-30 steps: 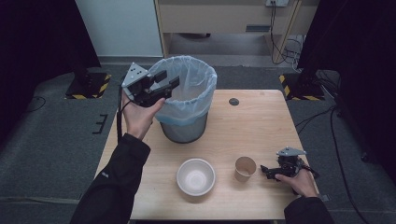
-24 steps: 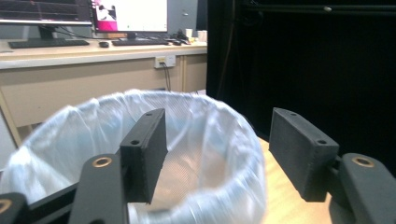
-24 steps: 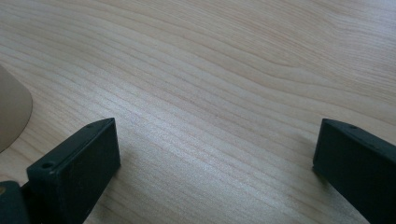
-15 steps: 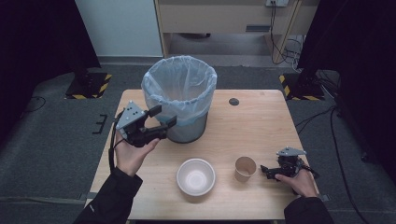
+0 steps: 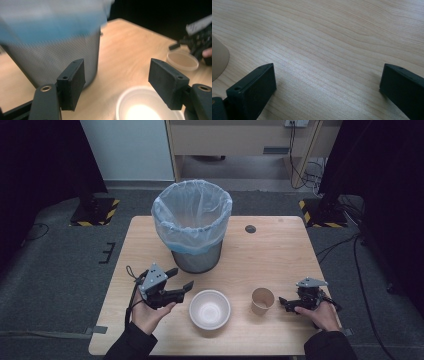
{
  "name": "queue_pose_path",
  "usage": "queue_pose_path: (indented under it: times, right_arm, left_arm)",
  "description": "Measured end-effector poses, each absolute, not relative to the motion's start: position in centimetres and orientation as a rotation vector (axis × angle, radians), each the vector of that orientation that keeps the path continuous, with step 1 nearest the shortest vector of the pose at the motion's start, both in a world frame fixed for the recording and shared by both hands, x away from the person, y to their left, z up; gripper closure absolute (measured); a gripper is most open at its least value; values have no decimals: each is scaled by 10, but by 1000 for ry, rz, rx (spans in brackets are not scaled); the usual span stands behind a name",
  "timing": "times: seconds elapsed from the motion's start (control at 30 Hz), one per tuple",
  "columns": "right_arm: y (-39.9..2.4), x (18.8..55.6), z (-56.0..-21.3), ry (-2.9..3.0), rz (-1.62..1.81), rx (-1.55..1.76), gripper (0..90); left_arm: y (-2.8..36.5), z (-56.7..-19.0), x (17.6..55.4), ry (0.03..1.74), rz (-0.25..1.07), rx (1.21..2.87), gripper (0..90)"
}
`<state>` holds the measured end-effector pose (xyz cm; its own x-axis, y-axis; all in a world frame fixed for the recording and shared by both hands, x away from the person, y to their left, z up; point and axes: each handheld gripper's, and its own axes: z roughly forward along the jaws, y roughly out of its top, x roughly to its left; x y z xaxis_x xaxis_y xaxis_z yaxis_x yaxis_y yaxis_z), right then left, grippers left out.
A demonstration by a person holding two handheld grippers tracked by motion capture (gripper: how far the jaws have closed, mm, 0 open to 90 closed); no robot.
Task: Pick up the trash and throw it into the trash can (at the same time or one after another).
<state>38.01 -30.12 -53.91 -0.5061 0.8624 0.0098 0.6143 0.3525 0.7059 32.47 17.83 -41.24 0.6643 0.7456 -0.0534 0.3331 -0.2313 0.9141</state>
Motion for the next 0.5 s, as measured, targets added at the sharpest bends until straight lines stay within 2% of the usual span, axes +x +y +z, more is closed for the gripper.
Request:
queue_pose_path:
  times: [0.33,0.5]
  right_arm:
    - [-301,380,-539,2259,941,1296,8]
    - [-301,380,-539,2261,942,1292,8]
  left_arm:
    - [172,-462,331,937,398,1940,287]
    - [165,-481,335,973,301,1958,297]
